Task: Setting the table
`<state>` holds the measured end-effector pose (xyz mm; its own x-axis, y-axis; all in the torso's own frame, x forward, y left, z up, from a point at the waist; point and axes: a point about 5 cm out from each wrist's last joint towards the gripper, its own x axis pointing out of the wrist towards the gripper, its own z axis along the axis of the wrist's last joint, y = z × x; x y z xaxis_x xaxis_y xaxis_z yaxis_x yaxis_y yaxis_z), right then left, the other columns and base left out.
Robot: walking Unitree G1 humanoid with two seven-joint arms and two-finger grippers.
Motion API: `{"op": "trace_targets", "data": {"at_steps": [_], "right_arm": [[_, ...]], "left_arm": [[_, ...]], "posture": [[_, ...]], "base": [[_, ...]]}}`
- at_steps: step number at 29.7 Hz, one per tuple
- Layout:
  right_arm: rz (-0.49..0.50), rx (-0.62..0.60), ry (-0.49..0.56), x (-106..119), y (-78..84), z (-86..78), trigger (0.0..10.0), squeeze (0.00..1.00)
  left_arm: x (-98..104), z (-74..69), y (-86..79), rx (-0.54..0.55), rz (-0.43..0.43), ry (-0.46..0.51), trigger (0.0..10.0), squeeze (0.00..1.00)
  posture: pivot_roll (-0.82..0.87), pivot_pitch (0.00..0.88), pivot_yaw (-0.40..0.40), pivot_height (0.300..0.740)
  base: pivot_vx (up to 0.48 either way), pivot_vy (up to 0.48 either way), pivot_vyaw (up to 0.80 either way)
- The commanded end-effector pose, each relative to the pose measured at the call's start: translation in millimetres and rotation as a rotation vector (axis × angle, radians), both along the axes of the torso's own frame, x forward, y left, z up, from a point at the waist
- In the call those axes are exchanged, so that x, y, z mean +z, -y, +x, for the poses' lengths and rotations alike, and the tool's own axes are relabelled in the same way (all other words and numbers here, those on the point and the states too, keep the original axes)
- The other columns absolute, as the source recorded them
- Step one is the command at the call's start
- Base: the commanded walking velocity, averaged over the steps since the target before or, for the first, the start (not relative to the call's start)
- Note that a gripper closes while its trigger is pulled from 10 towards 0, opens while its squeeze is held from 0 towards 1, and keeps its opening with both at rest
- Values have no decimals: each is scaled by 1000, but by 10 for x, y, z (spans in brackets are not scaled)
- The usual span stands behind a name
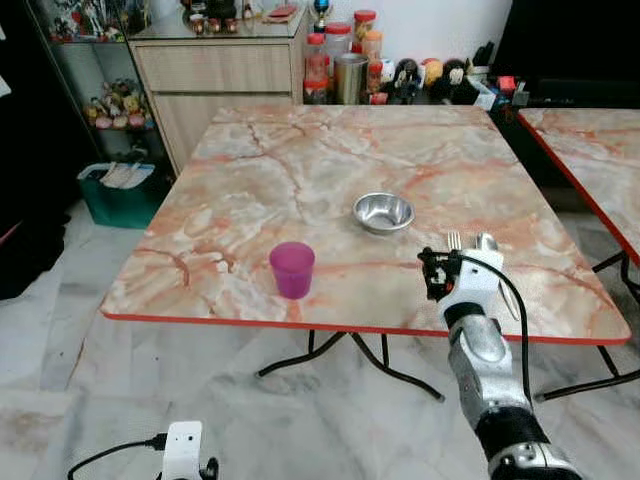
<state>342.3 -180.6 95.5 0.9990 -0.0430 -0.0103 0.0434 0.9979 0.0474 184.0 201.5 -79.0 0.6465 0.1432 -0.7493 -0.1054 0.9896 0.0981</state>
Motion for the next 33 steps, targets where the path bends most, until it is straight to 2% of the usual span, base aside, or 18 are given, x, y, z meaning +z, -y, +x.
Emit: {"op": "trace_targets", "data": {"at_steps": [1,7,16,33], "right_arm": [[16,-27,29,98,25,68,10000,0],[26,-60,18,121,48,103,10000,0],[28,-47,8,63,-31,80,10000,0],[26,-39,14,67,-47,84,10000,0]], "left_arm": [[5,1,-41,9,3,-5,10000,0],[10,13,-41,9,4,-4,10000,0],[-2,-9,-39,18,-1,-10,10000,0],[-10,-26,-32,11,5,-15,10000,0]], "posture": [[-14,0,4,740],[-14,0,0,740],[-15,0,0,740],[-16,0,2,740]], "base": [[326,0,0],[334,0,-144],[341,0,-48],[339,0,0]]}}
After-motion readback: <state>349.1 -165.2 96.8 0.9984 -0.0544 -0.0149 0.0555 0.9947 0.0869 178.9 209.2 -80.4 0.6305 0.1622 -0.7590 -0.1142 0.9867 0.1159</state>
